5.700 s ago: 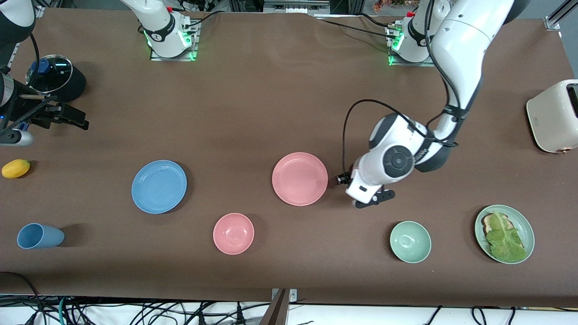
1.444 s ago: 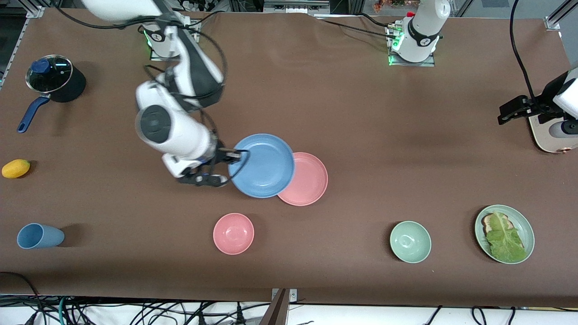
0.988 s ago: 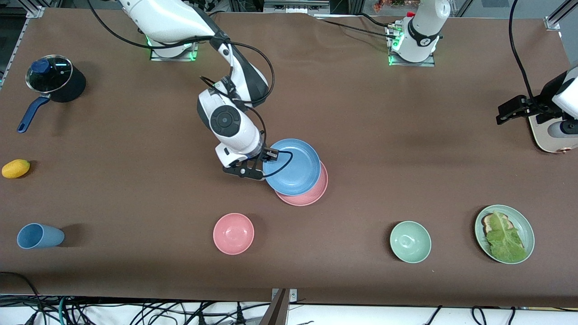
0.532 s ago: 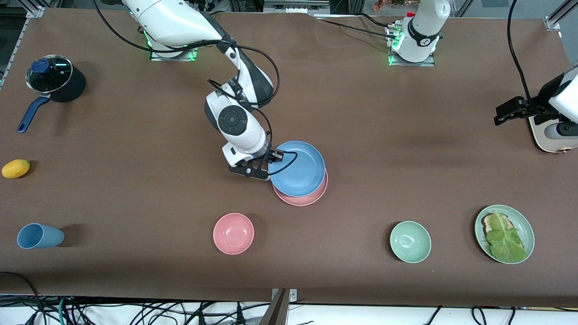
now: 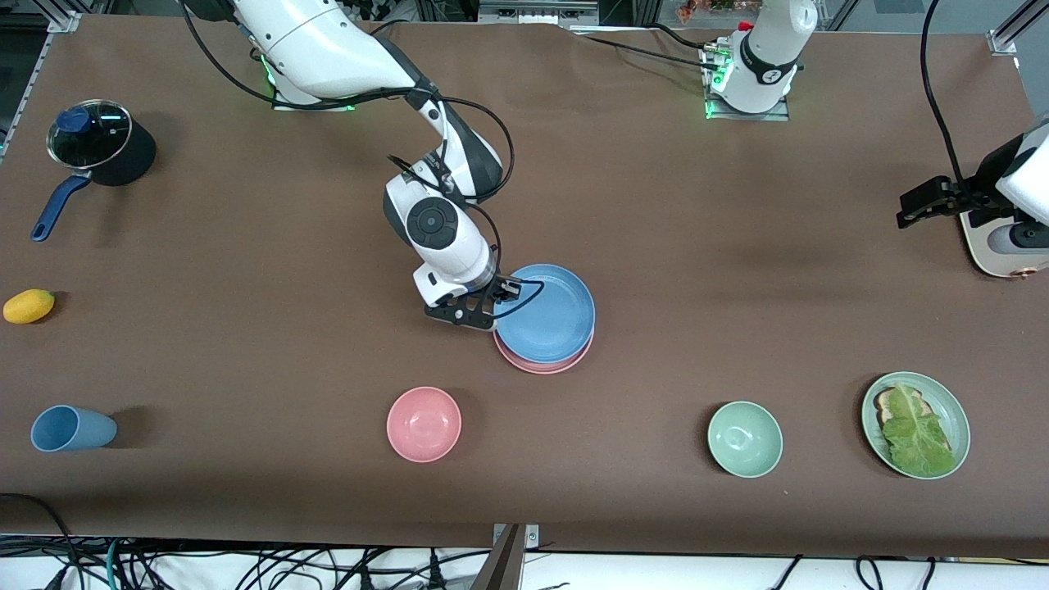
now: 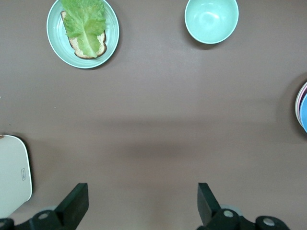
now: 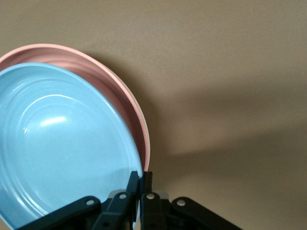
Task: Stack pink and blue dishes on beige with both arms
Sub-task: 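Open the right gripper to release the blue plate on the stack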
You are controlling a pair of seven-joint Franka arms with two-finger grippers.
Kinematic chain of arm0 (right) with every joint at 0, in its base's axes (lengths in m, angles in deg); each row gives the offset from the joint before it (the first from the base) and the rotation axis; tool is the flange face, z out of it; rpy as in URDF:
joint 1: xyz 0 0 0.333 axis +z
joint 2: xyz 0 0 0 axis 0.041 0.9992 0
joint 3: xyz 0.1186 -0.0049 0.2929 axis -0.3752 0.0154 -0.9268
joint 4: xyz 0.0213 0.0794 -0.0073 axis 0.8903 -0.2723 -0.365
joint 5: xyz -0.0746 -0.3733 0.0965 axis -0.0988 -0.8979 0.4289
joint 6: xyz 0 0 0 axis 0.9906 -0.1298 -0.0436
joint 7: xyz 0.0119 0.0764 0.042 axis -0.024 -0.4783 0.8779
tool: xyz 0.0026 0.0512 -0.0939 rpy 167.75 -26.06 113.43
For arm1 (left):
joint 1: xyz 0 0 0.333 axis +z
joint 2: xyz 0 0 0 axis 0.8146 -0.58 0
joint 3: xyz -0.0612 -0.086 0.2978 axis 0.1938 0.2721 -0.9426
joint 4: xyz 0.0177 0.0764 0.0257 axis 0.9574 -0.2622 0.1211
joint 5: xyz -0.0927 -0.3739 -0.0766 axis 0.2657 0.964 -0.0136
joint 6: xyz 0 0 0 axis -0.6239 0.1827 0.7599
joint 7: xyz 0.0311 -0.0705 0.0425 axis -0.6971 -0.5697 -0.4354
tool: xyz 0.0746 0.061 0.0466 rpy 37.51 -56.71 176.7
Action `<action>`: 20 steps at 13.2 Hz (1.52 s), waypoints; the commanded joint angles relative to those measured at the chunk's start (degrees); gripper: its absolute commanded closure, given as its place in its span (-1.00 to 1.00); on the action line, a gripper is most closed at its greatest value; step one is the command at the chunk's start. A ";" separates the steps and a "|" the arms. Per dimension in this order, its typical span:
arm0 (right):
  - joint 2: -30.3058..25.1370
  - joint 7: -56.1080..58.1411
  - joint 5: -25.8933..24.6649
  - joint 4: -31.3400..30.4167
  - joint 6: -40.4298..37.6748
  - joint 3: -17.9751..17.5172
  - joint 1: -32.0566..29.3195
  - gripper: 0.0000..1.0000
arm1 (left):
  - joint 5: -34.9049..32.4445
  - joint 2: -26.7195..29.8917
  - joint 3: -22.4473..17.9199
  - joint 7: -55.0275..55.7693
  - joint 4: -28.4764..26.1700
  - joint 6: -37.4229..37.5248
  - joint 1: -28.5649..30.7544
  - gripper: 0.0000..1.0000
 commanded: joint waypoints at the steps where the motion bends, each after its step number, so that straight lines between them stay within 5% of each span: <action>1: -0.27 -0.57 -0.98 0.27 0.51 0.25 0.26 1.00 | 1.64 -0.53 -0.20 -1.46 1.68 1.02 0.30 -1.00; 13: 0.52 -0.56 -3.79 2.47 0.51 0.33 0.00 1.00 | 1.64 -0.62 -0.20 -1.46 1.68 1.02 -0.14 -1.00; 17: 0.79 -0.65 -3.79 2.47 0.59 0.33 0.17 0.85 | 1.64 -0.80 -0.20 -1.46 1.68 1.02 -0.32 -1.00; 20: 0.70 -0.48 -3.62 2.47 0.59 0.33 0.00 -0.16 | 1.56 -0.80 -0.20 -1.38 1.68 1.11 -0.41 -1.00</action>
